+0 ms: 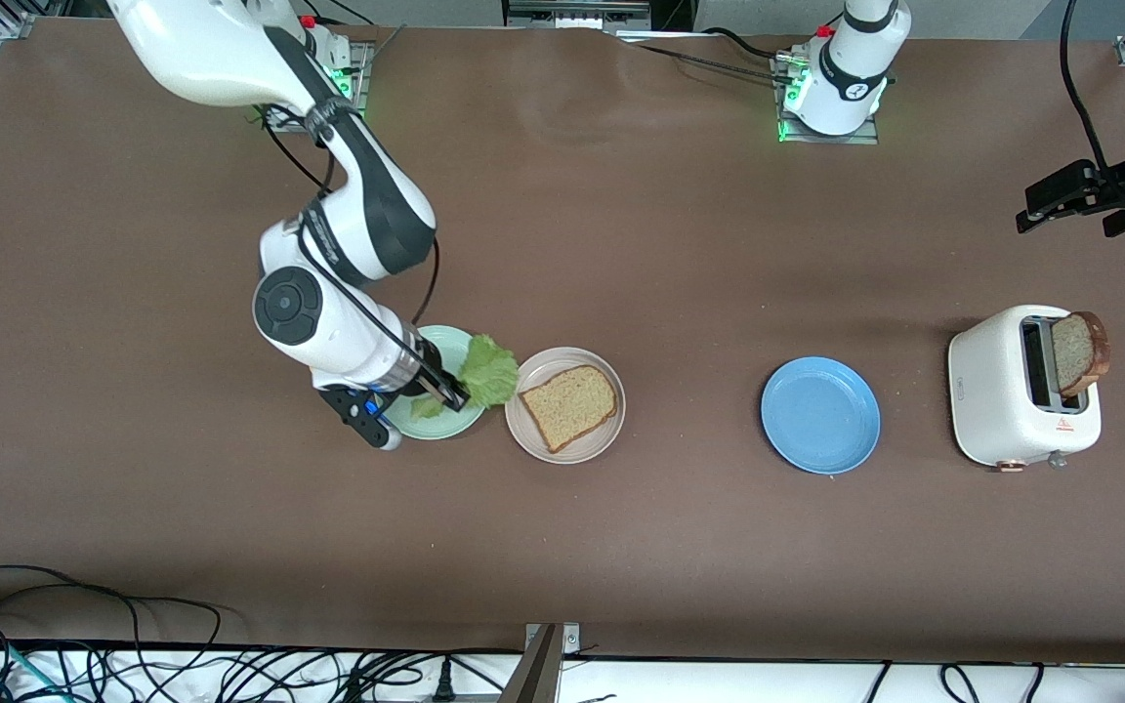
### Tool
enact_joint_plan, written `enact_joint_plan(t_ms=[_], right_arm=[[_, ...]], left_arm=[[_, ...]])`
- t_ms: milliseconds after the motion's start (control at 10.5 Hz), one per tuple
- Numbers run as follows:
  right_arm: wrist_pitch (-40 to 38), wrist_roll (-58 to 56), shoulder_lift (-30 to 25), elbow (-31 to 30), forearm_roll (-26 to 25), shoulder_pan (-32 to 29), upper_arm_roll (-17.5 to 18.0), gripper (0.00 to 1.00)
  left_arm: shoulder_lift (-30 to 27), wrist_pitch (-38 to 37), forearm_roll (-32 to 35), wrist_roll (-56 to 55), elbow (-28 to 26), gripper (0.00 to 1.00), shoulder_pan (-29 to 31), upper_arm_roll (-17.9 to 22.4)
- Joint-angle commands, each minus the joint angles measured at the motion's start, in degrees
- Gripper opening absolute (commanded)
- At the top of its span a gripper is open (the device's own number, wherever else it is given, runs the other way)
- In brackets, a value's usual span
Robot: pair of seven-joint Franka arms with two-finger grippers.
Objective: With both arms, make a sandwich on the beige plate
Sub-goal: 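Lift the lettuce and carry it over the beige plate with the right gripper, then lower the lettuce onto the bread and open the right gripper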
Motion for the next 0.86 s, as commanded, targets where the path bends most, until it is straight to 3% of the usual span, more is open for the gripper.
enact_joint_plan(t_ms=[0, 382, 763], right_arm=[[9.19, 10.02, 4.67, 1.66, 1.58, 4.98, -0.22, 0.00], [10.99, 13.49, 6.97, 1.22, 0.97, 9.29, -0.57, 0.00], [10.99, 13.33, 8.81, 0.86, -4.48, 9.75, -0.93, 0.00]], left_arm=[[0.45, -0.62, -0.25, 0.13, 0.94, 1.00, 0.36, -0.17], [0.54, -0.62, -0.25, 0.13, 0.94, 1.00, 0.36, -0.17], [0.54, -0.62, -0.25, 0.40, 0.94, 1.00, 0.71, 0.01]])
